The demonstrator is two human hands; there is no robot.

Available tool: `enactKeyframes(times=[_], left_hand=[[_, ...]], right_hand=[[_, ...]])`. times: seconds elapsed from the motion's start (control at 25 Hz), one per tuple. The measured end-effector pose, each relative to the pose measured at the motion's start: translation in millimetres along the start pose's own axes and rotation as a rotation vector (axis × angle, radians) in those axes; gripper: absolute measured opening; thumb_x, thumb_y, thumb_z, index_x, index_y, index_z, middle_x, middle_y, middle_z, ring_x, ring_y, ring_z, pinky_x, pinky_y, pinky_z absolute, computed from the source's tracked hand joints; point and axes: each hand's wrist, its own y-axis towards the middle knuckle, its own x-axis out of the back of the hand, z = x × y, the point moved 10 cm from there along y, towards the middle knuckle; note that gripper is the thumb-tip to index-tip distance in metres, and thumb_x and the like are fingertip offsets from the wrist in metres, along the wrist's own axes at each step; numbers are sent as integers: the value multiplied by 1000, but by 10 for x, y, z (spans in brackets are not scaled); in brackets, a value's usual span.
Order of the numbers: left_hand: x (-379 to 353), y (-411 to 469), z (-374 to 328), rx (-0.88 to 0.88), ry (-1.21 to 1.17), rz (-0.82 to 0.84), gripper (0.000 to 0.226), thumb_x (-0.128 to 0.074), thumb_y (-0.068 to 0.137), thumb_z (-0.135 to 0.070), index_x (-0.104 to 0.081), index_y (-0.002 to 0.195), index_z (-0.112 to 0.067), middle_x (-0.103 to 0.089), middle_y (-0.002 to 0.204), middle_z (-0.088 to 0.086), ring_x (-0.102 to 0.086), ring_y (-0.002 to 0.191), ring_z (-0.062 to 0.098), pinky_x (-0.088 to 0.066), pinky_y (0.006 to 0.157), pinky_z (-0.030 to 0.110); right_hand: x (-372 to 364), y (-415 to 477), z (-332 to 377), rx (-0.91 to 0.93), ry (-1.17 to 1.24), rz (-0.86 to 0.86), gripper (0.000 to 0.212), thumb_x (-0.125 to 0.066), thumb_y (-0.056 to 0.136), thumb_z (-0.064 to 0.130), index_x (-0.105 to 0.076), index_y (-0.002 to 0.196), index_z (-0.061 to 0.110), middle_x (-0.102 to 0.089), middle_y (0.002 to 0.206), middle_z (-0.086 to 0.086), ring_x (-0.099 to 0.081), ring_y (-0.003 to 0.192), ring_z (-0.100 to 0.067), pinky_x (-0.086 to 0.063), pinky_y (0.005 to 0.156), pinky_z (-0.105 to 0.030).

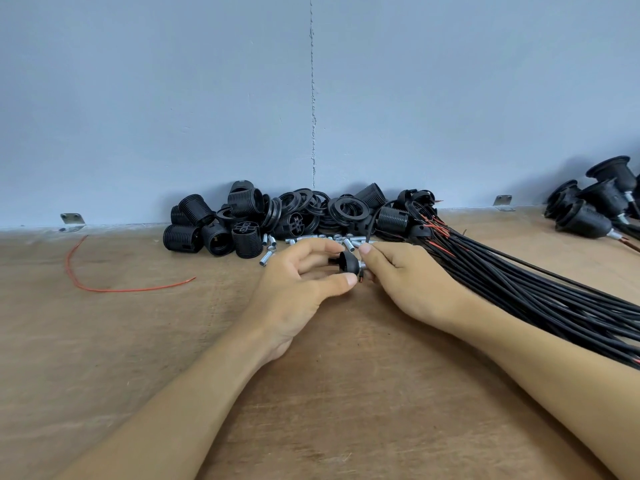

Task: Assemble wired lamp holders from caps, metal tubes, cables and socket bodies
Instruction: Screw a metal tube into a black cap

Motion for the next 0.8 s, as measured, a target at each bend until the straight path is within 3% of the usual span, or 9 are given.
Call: enactKeyframes(times=[0.08, 0.28, 0.4, 0.52, 0.6, 0.64, 0.8], left_hand=[[-20, -11, -4, -8, 8, 15, 40, -80, 77, 9, -69, 106, -16, -79, 103, 1, -76, 96, 15, -56, 80, 18], [-40, -25, -32, -36, 36, 16, 40, -79, 77, 10, -68, 105, -17, -79, 102, -2, -75, 96, 12, -55, 77, 17], [-18, -42, -68, -60, 65, -28, 39, -80, 77, 8, -68, 102, -20, -79, 97, -7, -75, 92, 9, -54, 73, 13], [152, -28, -57, -50, 31, -182, 31, -85, 76, -5, -73, 97, -25, -78, 95, 0, -76, 91, 17, -61, 78, 24], [239, -30, -46, -35, -24, -256, 28, -86, 72, -13, -77, 94, -26, -73, 103, 14, -75, 94, 25, -63, 84, 35], [250, -34, -55, -36, -16, -267, 28, -86, 69, -19, -77, 94, -30, -71, 106, 16, -74, 97, 26, -62, 88, 39], [222, -43, -65, -44, 63, -263, 42, -82, 62, -27, -73, 100, -42, -65, 109, 7, -74, 97, 24, -58, 95, 44]], right_hand=[[-18, 24, -57, -80, 15, 23, 52, -37, 106, 40, -47, 63, 13, -48, 45, 16, -43, 48, -2, -30, 52, -19], [-24, 33, -127, -169, 100, 27, 55, -38, 106, 45, -39, 59, 17, -40, 41, 11, -35, 37, -3, -29, 53, -27], [-1, 19, -113, -151, 158, -31, 61, -37, 105, 50, -48, 55, 17, -47, 42, 14, -44, 42, -2, -31, 53, -20], [115, 12, -155, -109, 21, -174, 39, -41, 104, 44, -61, 79, 23, -58, 67, 11, -54, 66, -10, -41, 65, -28], [75, 20, -149, -90, -195, -128, 16, -49, 100, 38, -63, 106, 35, -57, 93, 12, -58, 87, -14, -47, 78, -33], [25, 18, -145, -81, -274, -73, 21, -51, 98, 40, -62, 116, 40, -55, 102, 12, -58, 94, -15, -48, 82, -35], [-36, 15, -120, -22, -308, -3, 23, -54, 97, 44, -68, 115, 42, -51, 106, 14, -57, 97, -12, -46, 80, -33]])
